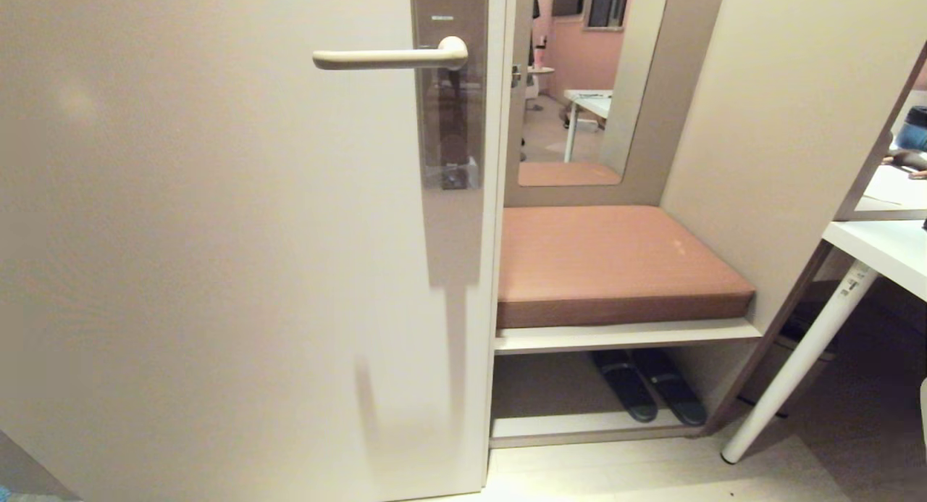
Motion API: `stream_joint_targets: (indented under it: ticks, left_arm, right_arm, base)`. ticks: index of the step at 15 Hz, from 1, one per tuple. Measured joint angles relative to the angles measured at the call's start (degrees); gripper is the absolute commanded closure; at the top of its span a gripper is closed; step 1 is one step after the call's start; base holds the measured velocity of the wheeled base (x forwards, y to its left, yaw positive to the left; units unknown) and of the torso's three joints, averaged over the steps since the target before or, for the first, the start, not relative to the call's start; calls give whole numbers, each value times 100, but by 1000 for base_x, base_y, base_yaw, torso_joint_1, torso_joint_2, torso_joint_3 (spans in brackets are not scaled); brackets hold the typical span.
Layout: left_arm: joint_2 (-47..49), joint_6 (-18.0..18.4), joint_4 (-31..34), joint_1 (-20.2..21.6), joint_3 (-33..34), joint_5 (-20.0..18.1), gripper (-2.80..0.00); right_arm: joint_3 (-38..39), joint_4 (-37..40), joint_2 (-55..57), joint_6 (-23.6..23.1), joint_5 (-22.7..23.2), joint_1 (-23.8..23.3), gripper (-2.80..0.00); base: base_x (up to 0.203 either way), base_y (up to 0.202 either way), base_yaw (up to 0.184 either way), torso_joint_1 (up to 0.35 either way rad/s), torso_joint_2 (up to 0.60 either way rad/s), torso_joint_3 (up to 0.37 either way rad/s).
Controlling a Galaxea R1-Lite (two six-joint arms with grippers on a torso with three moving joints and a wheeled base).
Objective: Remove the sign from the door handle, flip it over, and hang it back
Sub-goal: Hand it to the other hand
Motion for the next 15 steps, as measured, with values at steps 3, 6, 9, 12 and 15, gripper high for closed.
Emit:
stream_joint_targets:
  ticks: [3,6,9,12,15]
  left_arm:
    - [0,2,0,0,0,-1,0]
    - [0,0,0,0,0,0,0]
    - [0,0,0,0,0,0,0]
    - [0,2,0,0,0,0,0]
    - [0,2,0,0,0,0,0]
  right_arm:
    - [371,120,-592,84,206,-9,0]
    - [438,660,-1121,311,265,17,0]
    - [445,718,-1564,386,521,27,0]
    - [447,920,-1747,918,507,32,0]
    - [447,1040,-1794,1394,363,32,0]
  base:
    - [0,0,0,0,0,0]
    - [0,0,0,0,0,0]
    - [0,0,0,0,0,0]
    - [0,0,0,0,0,0]
    - [0,0,0,0,0,0]
